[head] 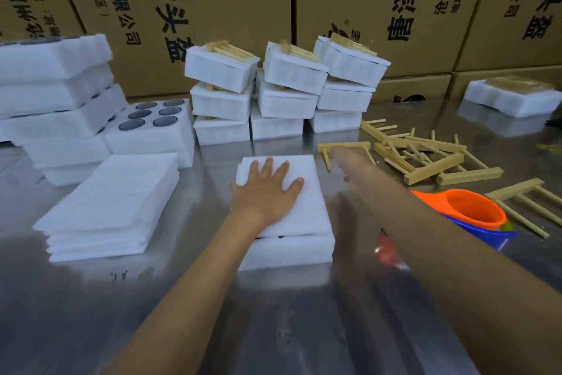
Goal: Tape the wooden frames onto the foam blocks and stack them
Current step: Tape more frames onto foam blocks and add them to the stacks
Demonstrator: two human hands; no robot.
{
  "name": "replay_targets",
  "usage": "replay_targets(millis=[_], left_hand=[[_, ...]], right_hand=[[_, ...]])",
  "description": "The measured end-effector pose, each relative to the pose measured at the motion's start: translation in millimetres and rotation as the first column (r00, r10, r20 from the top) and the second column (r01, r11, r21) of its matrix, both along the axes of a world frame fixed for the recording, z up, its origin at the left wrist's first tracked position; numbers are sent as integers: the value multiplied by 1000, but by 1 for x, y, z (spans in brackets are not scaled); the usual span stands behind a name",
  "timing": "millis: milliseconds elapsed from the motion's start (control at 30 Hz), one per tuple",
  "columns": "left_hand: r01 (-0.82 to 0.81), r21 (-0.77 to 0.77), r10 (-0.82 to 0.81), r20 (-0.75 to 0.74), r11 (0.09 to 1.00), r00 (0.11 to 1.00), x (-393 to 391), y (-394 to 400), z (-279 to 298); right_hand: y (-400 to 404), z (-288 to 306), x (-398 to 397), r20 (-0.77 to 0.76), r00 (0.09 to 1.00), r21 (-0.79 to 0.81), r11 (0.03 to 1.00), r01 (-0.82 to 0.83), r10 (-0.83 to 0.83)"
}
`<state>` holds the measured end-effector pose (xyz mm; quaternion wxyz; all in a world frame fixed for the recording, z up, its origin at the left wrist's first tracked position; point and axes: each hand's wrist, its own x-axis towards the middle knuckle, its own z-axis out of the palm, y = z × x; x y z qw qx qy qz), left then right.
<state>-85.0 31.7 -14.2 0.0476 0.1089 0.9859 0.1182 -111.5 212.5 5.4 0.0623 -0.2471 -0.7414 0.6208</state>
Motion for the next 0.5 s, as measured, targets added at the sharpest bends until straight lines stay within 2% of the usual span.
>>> replay_targets(millis=[67, 100, 167, 233, 333, 433, 500], left_hand=[[14, 23, -15, 17, 1000, 1000, -1, -2, 2], [28, 47, -29, 28, 999, 999, -2, -4, 4], [49, 161, -58, 49, 986, 997, -6, -15, 8], [49, 297, -62, 35, 954, 997, -8, -26, 9], [42, 424, -31, -35, 905, 999, -8, -32, 3], [30, 462, -7, -50, 887, 999, -8, -30, -2], [0, 485, 21, -39, 874, 999, -7, -30, -3]], right_hand=[[9, 4, -21, 52, 998, 197, 980, 10, -21], [13, 3, -30, 106, 994, 316, 948, -42, 9], [20, -2, -45, 228, 971, 517, 836, -182, 71], [28, -12, -56, 285, 955, 628, 736, -254, 87], [34, -24, -63, 333, 943, 689, 680, -252, 13], [29, -31, -65, 300, 950, 623, 772, -130, -82], [26, -32, -69, 280, 954, 597, 798, -88, -104]])
